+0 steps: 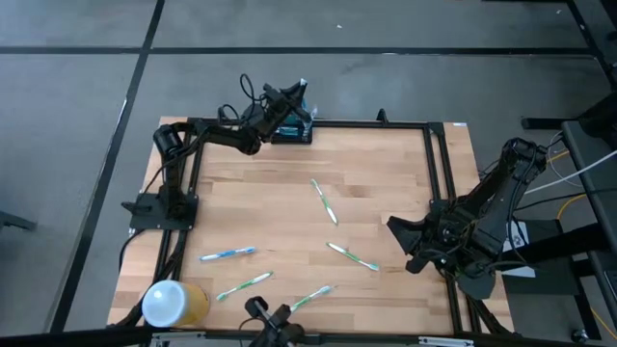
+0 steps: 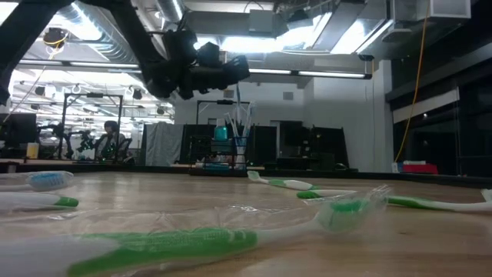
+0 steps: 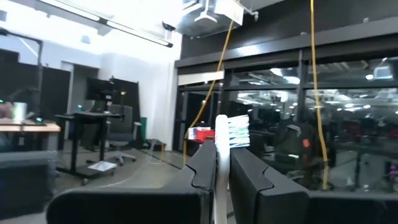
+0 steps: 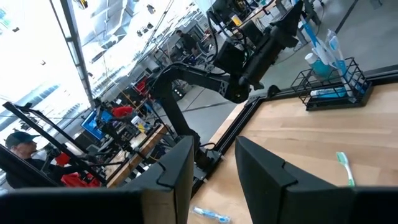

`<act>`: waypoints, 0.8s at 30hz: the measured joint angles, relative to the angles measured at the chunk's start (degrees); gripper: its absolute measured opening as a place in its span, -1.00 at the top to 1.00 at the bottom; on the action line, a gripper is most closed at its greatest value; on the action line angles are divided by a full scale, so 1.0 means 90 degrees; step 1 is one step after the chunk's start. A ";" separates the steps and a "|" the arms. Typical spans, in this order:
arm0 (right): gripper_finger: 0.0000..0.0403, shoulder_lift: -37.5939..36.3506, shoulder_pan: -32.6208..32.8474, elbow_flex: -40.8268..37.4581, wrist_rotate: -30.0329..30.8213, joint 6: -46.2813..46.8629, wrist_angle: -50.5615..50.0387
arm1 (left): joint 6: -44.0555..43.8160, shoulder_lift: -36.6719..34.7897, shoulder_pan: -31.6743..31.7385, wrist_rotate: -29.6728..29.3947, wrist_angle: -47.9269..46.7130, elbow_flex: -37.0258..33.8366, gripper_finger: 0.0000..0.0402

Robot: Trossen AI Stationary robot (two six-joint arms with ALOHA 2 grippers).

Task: Pick & Place toothbrushing station
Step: Put the blue toothbrush into the wire organizer

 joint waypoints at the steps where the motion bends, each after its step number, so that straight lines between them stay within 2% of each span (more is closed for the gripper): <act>1: 0.40 0.0000 0.0002 0.0000 0.0000 0.0000 0.0000 | 0.0088 0.0000 -0.0004 -0.0016 0.0019 -0.0015 0.91; 5: 0.40 0.0000 0.0001 -0.0001 0.0002 0.0018 0.0000 | 0.0298 0.0051 -0.0075 -0.0237 0.0045 -0.0076 0.91; 8: 0.40 0.0000 -0.0023 0.0000 0.0000 0.0075 -0.0002 | 0.0189 0.0312 -0.0097 -0.0240 0.0323 -0.0076 0.91; 12: 0.40 0.0000 -0.0053 -0.0001 0.0002 0.0139 -0.0002 | 0.0187 0.0664 -0.0149 -0.0609 0.0749 -0.0076 0.91; 24: 0.40 0.0000 -0.0085 0.0001 0.0002 0.0219 -0.0002 | 0.0288 0.1105 -0.0246 -0.0827 0.1118 -0.0071 0.91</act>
